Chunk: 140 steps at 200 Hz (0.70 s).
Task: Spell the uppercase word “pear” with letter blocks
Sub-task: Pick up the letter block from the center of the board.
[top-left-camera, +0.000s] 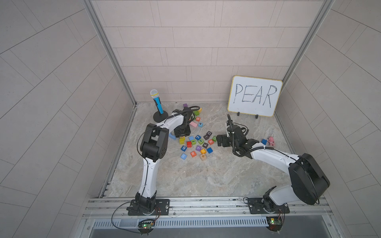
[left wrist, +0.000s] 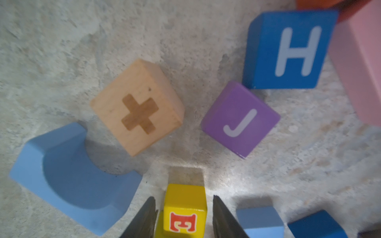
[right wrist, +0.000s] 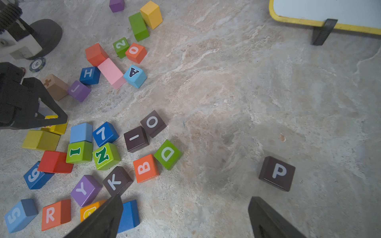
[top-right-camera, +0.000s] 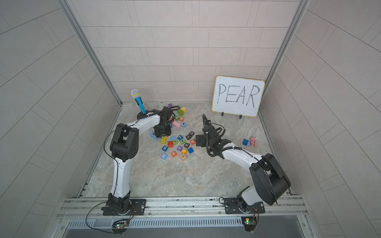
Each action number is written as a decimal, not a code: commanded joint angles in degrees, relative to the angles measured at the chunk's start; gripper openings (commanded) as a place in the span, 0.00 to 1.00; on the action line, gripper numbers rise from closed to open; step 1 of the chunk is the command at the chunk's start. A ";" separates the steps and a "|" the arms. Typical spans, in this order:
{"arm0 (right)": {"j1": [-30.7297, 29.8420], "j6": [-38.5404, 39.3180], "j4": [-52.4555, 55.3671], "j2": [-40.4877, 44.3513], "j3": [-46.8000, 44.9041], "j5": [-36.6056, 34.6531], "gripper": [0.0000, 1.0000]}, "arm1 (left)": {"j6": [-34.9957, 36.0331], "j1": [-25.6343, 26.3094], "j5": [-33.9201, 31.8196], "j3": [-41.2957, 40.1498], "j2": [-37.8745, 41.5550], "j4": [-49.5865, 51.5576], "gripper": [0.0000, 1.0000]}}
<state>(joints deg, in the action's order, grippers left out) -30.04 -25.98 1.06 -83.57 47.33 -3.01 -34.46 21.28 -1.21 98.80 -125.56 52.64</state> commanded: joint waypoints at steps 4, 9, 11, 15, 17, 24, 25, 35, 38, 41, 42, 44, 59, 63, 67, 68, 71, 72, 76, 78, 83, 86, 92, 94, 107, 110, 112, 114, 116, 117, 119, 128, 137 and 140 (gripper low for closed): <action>0.25 -0.66 -0.09 0.43 -0.49 -0.53 1.00 | 0.24 0.09 -0.03 0.40 -1.26 1.43 0.48; 0.25 -0.65 -0.07 0.43 -0.49 -0.60 1.00 | 0.25 0.08 0.00 0.34 -1.28 1.41 0.48; 0.25 -0.65 -0.09 0.43 -0.49 -0.58 1.00 | 0.20 0.08 -0.01 0.34 -1.34 1.37 0.48; 0.25 -0.65 -0.09 0.38 -0.49 -0.53 1.00 | 0.27 0.08 0.14 0.25 -1.47 1.33 0.49; 0.25 -0.65 -0.09 0.40 -0.49 -0.56 1.00 | 0.27 0.08 0.20 0.25 -1.56 1.32 0.49; 0.20 -0.72 -0.07 0.40 -0.49 -0.54 1.00 | 0.34 0.08 0.35 0.25 -1.70 1.32 0.49; 0.22 -0.73 -0.08 0.37 -0.49 -0.57 1.00 | 0.30 0.08 0.39 0.29 -1.75 1.32 0.49; 0.33 -0.83 -0.08 0.43 -0.49 -0.58 1.00 | 0.30 0.10 0.69 0.32 -1.89 1.39 0.49; 0.33 -0.83 -0.09 0.43 -0.49 -0.56 1.00 | 0.35 0.12 0.73 0.29 -1.94 1.33 0.49; 0.32 -0.83 -0.05 0.43 -0.41 -0.52 1.00 | 0.33 0.10 0.78 0.33 -1.92 1.32 0.49; 0.33 -0.83 -0.03 0.43 -0.40 -0.51 1.00 | 0.30 0.09 0.82 0.29 -1.90 1.32 0.49; 0.33 -0.83 -0.01 0.49 -0.40 -0.51 1.00 | 0.28 0.15 0.81 0.26 -1.82 1.32 0.49; 0.33 -1.01 -0.16 0.51 -0.31 -0.27 1.00 | 0.44 0.15 0.59 0.16 -1.42 1.32 0.49; 0.29 -1.01 -0.18 0.51 -0.31 -0.20 1.00 | 0.44 0.10 0.44 0.14 -1.32 1.32 0.49; 0.33 -0.97 -0.18 0.47 -0.23 -0.17 1.00 | 0.52 0.08 0.32 0.16 -1.21 1.33 0.49; 0.33 -0.95 -0.18 0.45 -0.22 -0.16 1.00 | 0.48 0.08 0.24 0.16 -1.19 1.33 0.49; 0.31 -0.92 -0.18 0.43 -0.16 -0.12 1.00 | 0.50 0.08 0.21 0.23 -1.11 1.32 0.49; 0.32 -0.88 -0.18 0.38 -0.15 -0.14 1.00 | 0.52 0.08 0.23 0.24 -1.14 1.37 0.49; 0.29 -0.83 -0.18 0.30 -0.07 -0.15 1.00 | 0.59 0.12 0.09 0.32 -1.04 1.41 0.49; 0.32 -0.76 -0.18 0.26 -0.05 -0.11 1.00 | 0.66 0.09 0.08 0.40 -1.06 1.45 0.49; 0.34 -0.74 -0.10 0.21 0.03 -0.22 1.00 | 0.68 0.08 -0.07 0.55 -0.96 1.50 0.49; 0.32 -0.74 -0.05 0.20 0.08 -0.19 1.00 | 0.65 0.10 -0.05 0.64 -0.91 1.62 0.48; 0.29 -0.77 -0.01 0.17 0.13 -0.25 1.00 | 0.62 0.12 0.05 0.76 -0.79 1.59 0.48; 0.32 -0.79 -0.01 0.16 0.13 -0.20 1.00 | 0.64 0.09 0.11 0.77 -0.75 1.59 0.48; 0.34 -0.98 -0.09 0.16 -0.04 -0.16 1.00 | 0.63 0.12 0.19 1.08 -0.65 1.59 0.47; 0.34 -1.08 -0.16 0.16 -0.11 -0.16 1.00 | 0.63 0.09 0.19 1.17 -0.66 1.66 0.46; 0.34 -1.09 -0.18 0.10 -0.13 -0.09 1.00 | 0.64 0.08 0.23 1.25 -0.70 1.67 0.45; 0.34 -1.09 -0.18 0.08 -0.13 -0.14 1.00 | 0.67 0.12 0.33 1.27 -0.69 1.67 0.45; 0.34 -1.09 -0.14 0.08 -0.13 -0.11 1.00 | 0.63 0.09 0.33 1.36 -0.66 1.74 0.44; 0.34 -1.09 -0.16 0.07 -0.13 -0.05 1.00 | 0.63 0.13 0.33 1.38 -0.66 1.79 0.44; 0.34 -1.16 -0.18 0.03 -0.13 0.00 1.00 | 0.69 0.16 0.38 1.45 -0.65 1.84 0.44; 0.31 -1.19 -0.18 -0.01 -0.13 -0.01 1.00 | 0.74 0.08 0.34 1.63 -0.54 2.03 0.44; 0.34 -1.32 -0.18 -0.09 -0.22 -0.05 1.00 | 0.79 0.08 0.32 1.65 -0.41 2.07 0.44; 0.34 -1.32 -0.18 -0.10 -0.22 -0.05 1.00 | 0.77 0.12 0.33 1.64 -0.25 2.03 0.43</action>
<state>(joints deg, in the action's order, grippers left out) -29.93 -26.39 1.06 -83.57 47.33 -2.83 -34.20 21.28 -0.56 99.04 -126.56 52.77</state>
